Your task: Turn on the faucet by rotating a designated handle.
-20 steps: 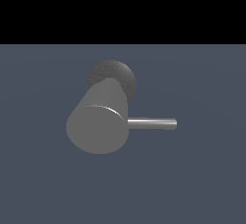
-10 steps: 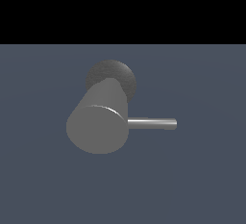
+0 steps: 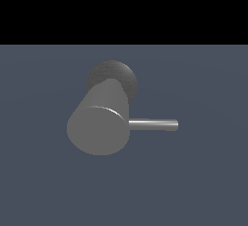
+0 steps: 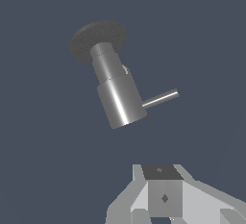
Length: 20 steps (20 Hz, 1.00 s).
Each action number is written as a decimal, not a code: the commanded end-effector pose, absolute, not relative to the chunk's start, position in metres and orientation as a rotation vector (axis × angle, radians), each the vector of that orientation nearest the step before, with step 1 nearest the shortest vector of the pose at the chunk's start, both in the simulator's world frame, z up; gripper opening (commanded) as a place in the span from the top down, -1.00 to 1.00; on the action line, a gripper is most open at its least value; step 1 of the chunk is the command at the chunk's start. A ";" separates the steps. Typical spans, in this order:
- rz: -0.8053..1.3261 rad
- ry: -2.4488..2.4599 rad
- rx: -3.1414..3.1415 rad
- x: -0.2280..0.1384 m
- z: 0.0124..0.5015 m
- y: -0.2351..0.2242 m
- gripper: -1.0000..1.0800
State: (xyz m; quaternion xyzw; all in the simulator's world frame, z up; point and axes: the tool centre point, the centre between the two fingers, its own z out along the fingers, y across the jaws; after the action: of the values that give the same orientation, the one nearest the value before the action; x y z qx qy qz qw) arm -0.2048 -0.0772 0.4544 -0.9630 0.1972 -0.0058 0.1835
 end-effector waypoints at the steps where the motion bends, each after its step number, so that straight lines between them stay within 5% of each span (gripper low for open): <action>1: -0.019 0.661 -2.608 -0.197 0.443 -0.093 1.00; 20: -0.030 1.170 -1.876 -0.179 0.344 -0.171 1.00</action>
State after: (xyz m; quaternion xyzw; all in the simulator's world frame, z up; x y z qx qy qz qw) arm -0.1791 -0.1669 0.3520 -0.7751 0.4581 -0.0111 0.4351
